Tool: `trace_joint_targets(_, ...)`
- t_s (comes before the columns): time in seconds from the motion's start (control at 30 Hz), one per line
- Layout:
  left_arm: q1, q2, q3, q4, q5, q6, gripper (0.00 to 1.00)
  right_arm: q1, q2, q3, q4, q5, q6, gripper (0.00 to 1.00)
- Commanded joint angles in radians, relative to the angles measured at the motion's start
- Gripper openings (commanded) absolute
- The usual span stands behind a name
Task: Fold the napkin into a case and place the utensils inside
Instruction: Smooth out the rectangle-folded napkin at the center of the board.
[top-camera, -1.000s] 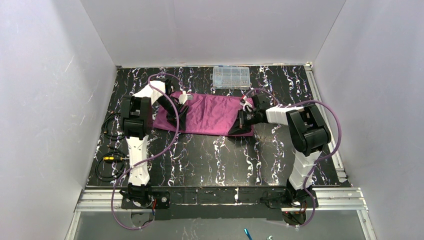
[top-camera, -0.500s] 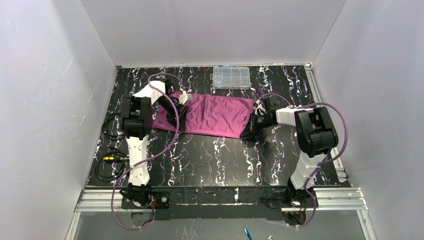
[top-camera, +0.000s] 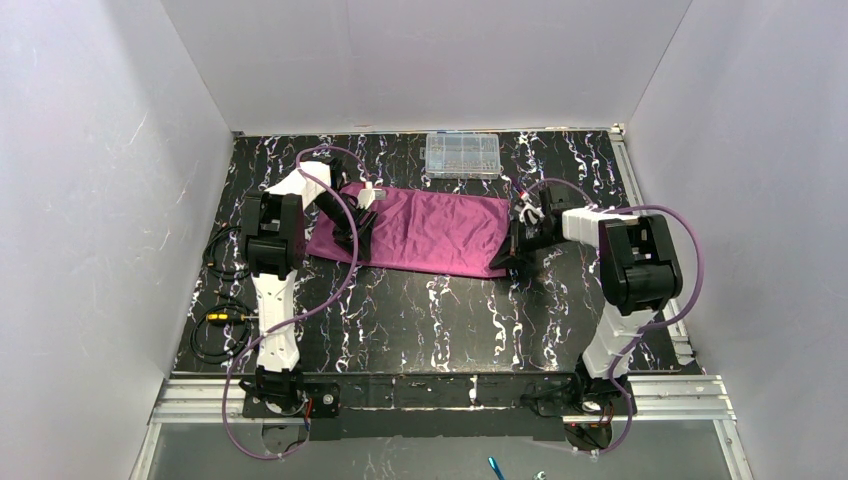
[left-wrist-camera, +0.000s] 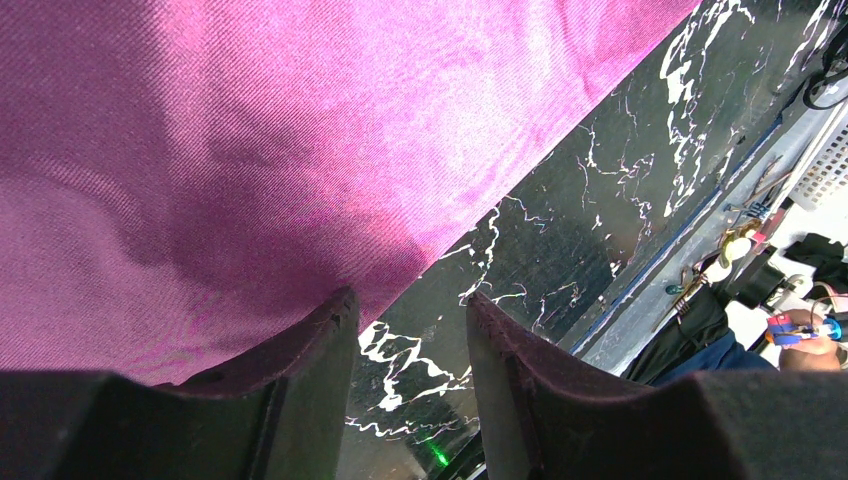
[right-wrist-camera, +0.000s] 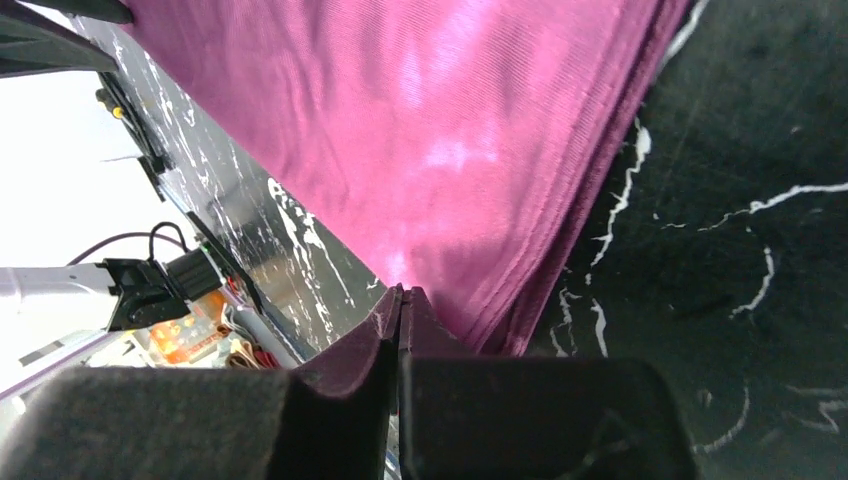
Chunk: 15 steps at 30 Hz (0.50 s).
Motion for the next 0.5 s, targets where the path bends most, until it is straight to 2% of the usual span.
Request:
trace_joint_targets(0.0,0.006,-0.025,0.007,0.008,-0.056,0.03,0.43,-0.003,-0.064,0.121,-0.221,0.045,-0.144,0.09)
trace_joint_targets(0.1,0.006,-0.024,0.013,0.008,-0.053,0.03,0.43,-0.002,-0.08,0.122,-0.302,0.127,-0.178,0.03)
trace_joint_targets(0.17,0.006,-0.024,0.014,0.008,-0.052,0.03,0.43,-0.001,-0.105,0.104,-0.299,0.121,-0.173,0.01)
trace_joint_targets(0.33,0.006,-0.024,0.02,0.004,-0.054,0.03,0.42,0.019,-0.109,0.054,-0.263,0.097,-0.151,0.01)
trace_joint_targets(0.47,0.006,-0.027,0.018,0.004,-0.054,0.028,0.42,0.018,-0.088,0.025,-0.244,0.198,-0.132,0.01)
